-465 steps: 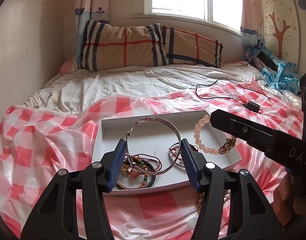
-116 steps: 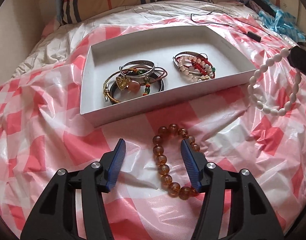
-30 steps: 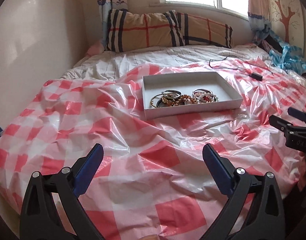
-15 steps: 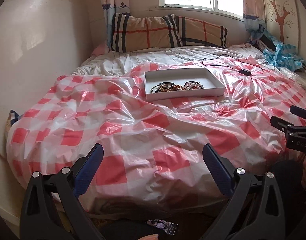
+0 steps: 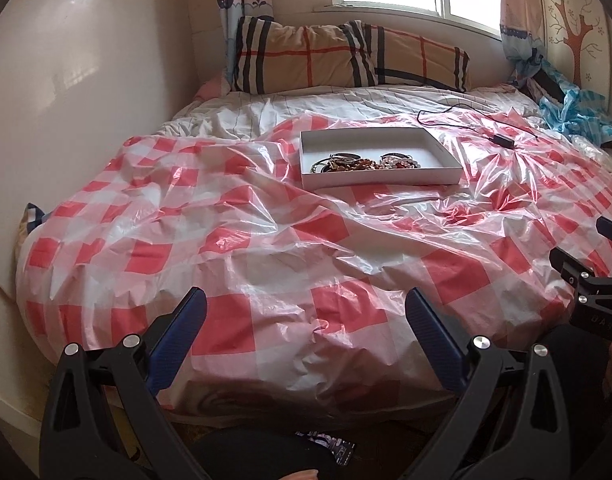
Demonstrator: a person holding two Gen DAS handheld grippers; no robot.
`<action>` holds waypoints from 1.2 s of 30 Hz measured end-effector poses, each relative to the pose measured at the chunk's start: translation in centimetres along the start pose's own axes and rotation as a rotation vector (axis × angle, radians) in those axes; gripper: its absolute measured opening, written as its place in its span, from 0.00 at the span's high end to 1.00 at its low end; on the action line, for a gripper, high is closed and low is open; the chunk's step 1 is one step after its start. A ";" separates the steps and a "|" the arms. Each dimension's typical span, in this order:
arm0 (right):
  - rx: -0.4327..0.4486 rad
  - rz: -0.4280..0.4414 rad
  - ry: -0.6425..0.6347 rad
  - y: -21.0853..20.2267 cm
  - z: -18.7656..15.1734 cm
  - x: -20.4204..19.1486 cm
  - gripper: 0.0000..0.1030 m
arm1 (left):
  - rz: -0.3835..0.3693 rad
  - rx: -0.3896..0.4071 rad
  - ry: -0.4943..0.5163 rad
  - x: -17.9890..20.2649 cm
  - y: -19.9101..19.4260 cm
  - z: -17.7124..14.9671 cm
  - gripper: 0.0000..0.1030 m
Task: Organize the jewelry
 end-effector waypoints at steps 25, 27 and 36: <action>-0.003 0.023 0.060 0.0 -0.1 1.2 0.07 | 0.021 -0.003 0.084 2.1 0.3 -0.3 0.07; -0.002 0.022 0.059 0.0 -0.1 1.3 0.07 | 0.021 -0.002 0.084 2.2 0.3 -0.3 0.07; -0.002 0.023 0.059 0.1 -0.2 1.4 0.07 | 0.022 -0.003 0.086 2.3 0.4 -0.3 0.07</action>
Point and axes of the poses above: each gripper's, at about its wrist camera, not at the fingertips, and y roughly the way its jaws point, x to its right, z to its top, the point moved 6 cm from there along y, roughly the way its jaws point, and after that the axes turned 11 degrees about x, right-handed, at the moved point
